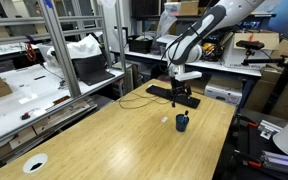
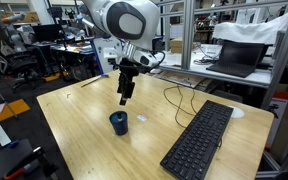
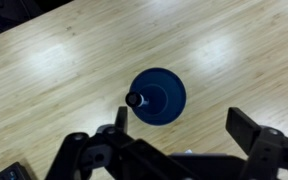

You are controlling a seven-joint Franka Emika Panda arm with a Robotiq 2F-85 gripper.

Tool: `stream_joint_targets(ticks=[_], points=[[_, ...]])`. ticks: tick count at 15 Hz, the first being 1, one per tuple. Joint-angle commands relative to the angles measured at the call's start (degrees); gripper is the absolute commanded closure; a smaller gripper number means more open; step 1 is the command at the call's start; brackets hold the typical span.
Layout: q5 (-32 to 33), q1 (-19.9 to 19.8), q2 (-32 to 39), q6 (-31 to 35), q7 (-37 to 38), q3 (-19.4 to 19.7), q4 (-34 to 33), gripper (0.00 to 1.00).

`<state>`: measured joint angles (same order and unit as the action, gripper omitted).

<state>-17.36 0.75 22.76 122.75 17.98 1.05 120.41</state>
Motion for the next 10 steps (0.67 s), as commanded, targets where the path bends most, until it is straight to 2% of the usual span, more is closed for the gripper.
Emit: stream_joint_targets(ticks=[1,10], points=[[-0.26,0.22,-3.40,-1.24,1.69,0.10,3.60,0.00],[-0.36,-0.64,-0.31,0.70,-0.41,0.59,4.63,0.00]])
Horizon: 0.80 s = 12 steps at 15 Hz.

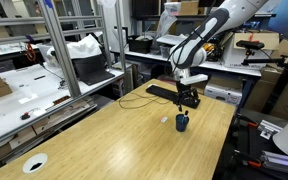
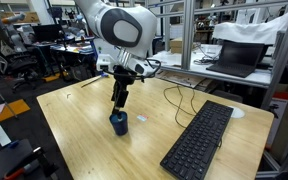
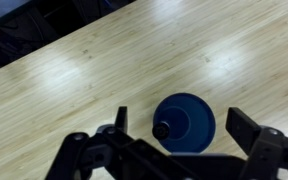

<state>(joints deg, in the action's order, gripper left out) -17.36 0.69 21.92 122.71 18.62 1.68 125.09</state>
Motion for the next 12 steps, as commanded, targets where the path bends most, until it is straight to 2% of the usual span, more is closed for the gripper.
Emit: stream_joint_targets(ticks=[1,3,4,8,9,11,12], points=[[-0.36,-0.71,0.97,0.81,-1.23,0.05,-0.17,0.00],[-0.54,-1.00,1.88,1.48,-1.94,0.05,-0.31,0.00],[-0.51,-1.01,2.20,1.75,-1.98,0.03,-0.39,0.19],[-0.59,-1.17,3.29,2.48,-2.38,0.00,-0.82,0.36],[-0.48,-1.17,3.42,2.71,-2.34,0.06,-0.85,0.37],[-0.28,-1.23,3.85,3.39,-2.21,0.20,-1.00,0.30],[-0.24,-1.29,4.11,3.79,-2.23,0.24,-1.07,0.32]])
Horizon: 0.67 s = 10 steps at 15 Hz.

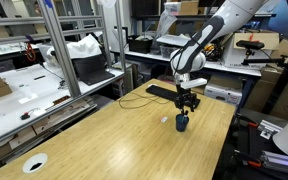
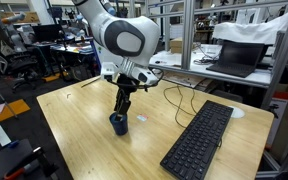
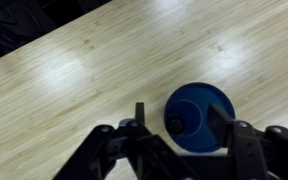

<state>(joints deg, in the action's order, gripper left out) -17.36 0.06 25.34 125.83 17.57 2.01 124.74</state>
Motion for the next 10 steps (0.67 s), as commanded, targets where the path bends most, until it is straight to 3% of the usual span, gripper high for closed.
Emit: stream_joint_targets(ticks=[1,2,3,9,10], points=[[-0.20,-0.69,1.02,0.94,-1.17,-0.03,-0.88,0.32],[-0.08,-0.68,1.54,1.12,-1.15,0.04,-1.19,0.38],[-0.05,-0.75,1.87,1.23,-1.26,0.10,-1.36,0.56],[0.06,-0.92,2.72,1.41,-1.37,0.17,-2.83,0.97],[0.00,-0.95,2.57,1.41,-1.48,0.12,-3.11,1.00]])
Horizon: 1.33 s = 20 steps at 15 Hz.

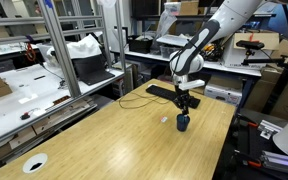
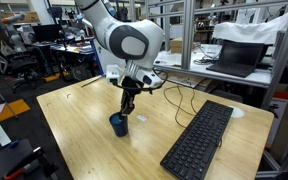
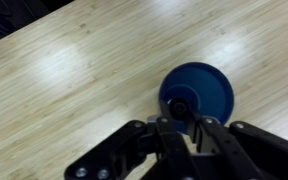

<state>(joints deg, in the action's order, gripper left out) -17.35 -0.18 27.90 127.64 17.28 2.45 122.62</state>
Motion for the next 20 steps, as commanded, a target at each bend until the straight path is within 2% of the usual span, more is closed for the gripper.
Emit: stream_joint_targets(ticks=[1,9,12,16,20], points=[[0.12,-0.62,-0.42,-0.65,-1.13,-0.33,-1.19,0.96],[1.87,-0.24,-8.86,-6.58,0.23,0.36,-2.43,0.95],[4.85,0.47,-12.27,-7.63,1.35,0.63,-3.22,0.95],[6.29,1.43,-11.46,-7.21,-0.77,-1.17,-5.90,0.95],[7.87,4.31,-8.21,-3.44,-1.83,-3.56,-7.57,0.95]])
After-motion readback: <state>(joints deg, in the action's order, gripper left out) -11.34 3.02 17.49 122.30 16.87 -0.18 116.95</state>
